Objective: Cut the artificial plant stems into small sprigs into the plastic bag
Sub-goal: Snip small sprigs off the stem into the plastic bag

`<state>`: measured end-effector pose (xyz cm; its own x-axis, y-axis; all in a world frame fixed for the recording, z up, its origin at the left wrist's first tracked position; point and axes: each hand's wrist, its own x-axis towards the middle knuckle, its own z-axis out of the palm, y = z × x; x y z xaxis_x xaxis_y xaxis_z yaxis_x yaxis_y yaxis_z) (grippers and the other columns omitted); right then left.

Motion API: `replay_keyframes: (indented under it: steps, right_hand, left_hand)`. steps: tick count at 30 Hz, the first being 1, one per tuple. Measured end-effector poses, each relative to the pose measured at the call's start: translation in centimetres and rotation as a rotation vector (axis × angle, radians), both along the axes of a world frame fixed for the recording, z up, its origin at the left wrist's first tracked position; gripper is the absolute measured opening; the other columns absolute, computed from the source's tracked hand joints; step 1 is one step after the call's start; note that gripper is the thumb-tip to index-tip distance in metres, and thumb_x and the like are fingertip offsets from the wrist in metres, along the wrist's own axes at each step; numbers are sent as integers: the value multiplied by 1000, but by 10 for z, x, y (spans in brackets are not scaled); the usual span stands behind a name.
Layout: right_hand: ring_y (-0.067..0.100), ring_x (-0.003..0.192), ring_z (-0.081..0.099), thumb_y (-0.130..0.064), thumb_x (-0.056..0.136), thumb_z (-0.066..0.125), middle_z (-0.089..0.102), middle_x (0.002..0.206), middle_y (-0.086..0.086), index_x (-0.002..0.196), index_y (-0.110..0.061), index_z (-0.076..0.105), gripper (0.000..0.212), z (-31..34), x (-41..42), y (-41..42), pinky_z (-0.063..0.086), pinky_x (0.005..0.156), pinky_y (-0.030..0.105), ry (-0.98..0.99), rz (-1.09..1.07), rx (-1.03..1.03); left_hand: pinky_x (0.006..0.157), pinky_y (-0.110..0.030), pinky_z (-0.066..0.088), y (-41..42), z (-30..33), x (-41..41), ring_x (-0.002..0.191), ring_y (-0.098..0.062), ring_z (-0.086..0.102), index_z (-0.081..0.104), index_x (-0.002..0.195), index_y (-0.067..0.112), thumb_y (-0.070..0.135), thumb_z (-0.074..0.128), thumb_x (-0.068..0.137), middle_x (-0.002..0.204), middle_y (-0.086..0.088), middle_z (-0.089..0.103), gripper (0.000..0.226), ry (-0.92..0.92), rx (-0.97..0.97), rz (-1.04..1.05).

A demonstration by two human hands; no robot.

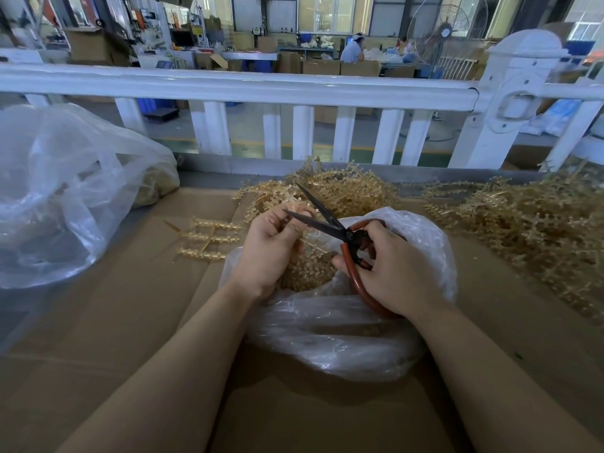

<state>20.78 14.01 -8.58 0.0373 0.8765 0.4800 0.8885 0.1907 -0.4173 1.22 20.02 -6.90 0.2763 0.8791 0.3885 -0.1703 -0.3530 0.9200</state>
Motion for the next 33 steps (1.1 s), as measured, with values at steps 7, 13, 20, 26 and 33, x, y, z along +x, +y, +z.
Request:
replay_keyframes:
  steps: [7, 13, 20, 26, 33]
  right_hand:
    - [6, 88, 58, -77, 76, 52, 60, 95, -16, 104, -31, 53, 54, 1, -1, -2, 53, 76, 26, -9, 16, 38]
    - [5, 85, 57, -75, 77, 55, 60, 93, -16, 104, -28, 55, 54, 2, -2, -3, 52, 74, 27, 21, 6, 41]
    - [7, 86, 61, -75, 76, 56, 62, 95, -12, 106, -26, 55, 57, 1, -1, -1, 55, 74, 32, 125, -27, 40]
    - [5, 88, 62, -73, 77, 58, 64, 96, -13, 107, -27, 57, 55, -1, 0, 0, 56, 76, 34, 170, -38, 27]
    - [3, 83, 62, -79, 76, 52, 63, 92, -16, 102, -30, 55, 56, 1, -2, -1, 54, 72, 24, 34, -8, 28]
  left_hand:
    - [53, -17, 44, -2, 3, 2, 58, -2, 50, 64, 84, 13, -5, 50, 98, 75, 13, 66, 27, -74, -9, -11]
    - [53, -16, 45, -3, 2, 1, 59, -1, 50, 66, 88, 12, -3, 51, 98, 74, 13, 66, 24, -54, 10, -15]
    - [56, -17, 44, -4, 5, 0, 65, -2, 52, 61, 89, -1, 5, 51, 100, 84, -1, 62, 16, -52, 16, -22]
    - [55, -17, 44, -4, 5, 1, 61, -3, 51, 63, 88, 1, 5, 52, 100, 79, 2, 62, 16, -24, 18, -14]
    - [55, -20, 47, -3, 1, 2, 61, -10, 52, 68, 93, 8, 3, 55, 98, 75, 1, 66, 16, 61, -12, -3]
